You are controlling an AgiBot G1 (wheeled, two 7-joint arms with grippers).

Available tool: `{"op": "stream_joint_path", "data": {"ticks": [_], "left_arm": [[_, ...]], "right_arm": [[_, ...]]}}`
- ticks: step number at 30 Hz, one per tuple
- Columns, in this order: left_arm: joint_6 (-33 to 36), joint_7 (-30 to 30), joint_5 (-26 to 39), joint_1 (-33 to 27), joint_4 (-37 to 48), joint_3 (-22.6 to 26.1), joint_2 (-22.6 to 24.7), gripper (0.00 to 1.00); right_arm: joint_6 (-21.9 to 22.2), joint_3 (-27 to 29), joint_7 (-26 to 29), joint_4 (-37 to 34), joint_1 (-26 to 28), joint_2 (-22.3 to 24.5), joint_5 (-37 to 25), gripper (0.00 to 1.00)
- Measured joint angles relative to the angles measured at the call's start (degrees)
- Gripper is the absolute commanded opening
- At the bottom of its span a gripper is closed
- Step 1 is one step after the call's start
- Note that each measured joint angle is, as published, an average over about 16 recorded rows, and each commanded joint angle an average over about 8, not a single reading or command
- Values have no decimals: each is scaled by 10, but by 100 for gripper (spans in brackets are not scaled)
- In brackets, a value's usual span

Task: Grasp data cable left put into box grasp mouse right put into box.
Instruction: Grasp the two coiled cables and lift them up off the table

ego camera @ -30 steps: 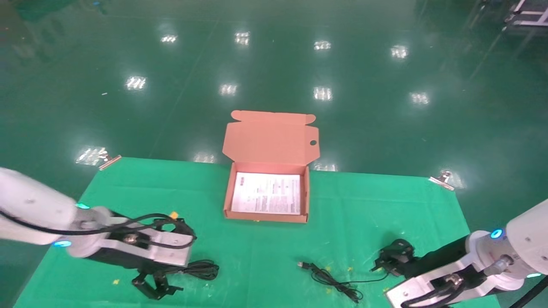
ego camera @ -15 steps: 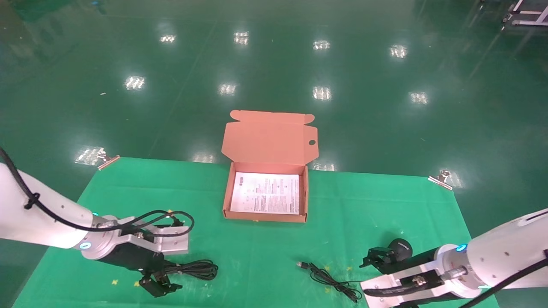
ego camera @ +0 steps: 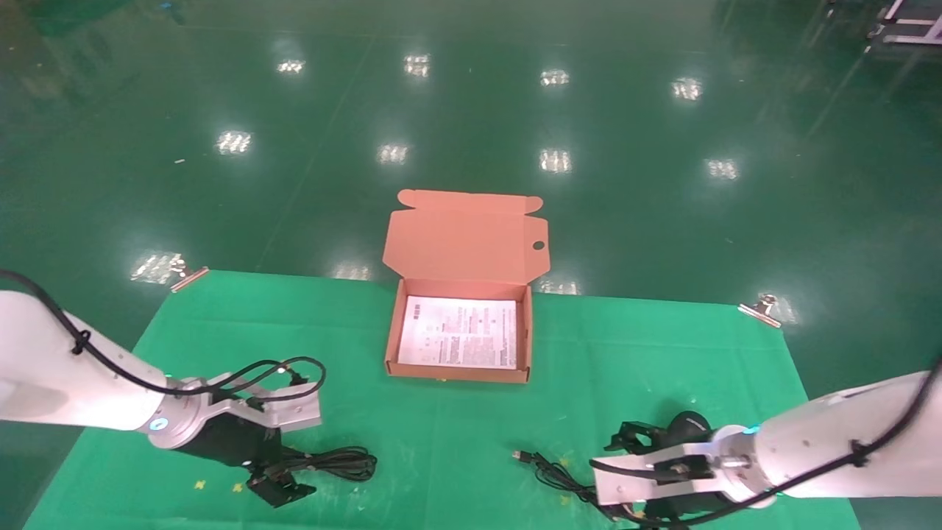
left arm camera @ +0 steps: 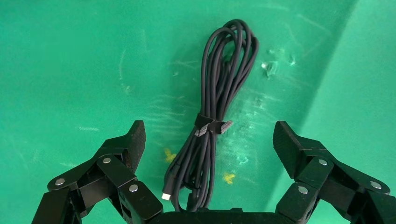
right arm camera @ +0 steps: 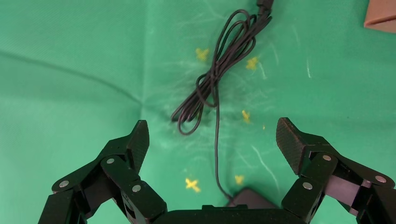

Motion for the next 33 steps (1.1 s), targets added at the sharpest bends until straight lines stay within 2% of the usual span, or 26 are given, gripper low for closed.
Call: {"op": "stream_joint_path", "data": {"ticks": [16, 17, 18, 24, 25, 26, 33], "left_arm": [[-44, 77, -2, -24, 125, -2, 35, 100], [-46, 80, -2, -25, 130, -2, 36, 100], [-48, 82, -2, -26, 134, -3, 37, 99], [-56, 91, -4, -31, 152, -5, 40, 25], [-57, 91, -5, -31, 153, -5, 41, 13], [-57, 92, -5, -32, 154, -5, 41, 1], [-58, 92, -5, -32, 155, -5, 41, 0]], "right_arm": [[52, -1, -35, -133, -4, -79, 1, 100], [54, -2, -38, -139, -4, -82, 1, 94], [56, -2, -42, -144, -5, -85, 1, 81], [62, -3, -55, -164, -5, -95, 1, 6], [63, -3, -56, -165, -5, -96, 1, 0], [63, -3, -57, -167, -5, -97, 1, 0], [63, -3, -57, -167, -5, -97, 2, 0]]}}
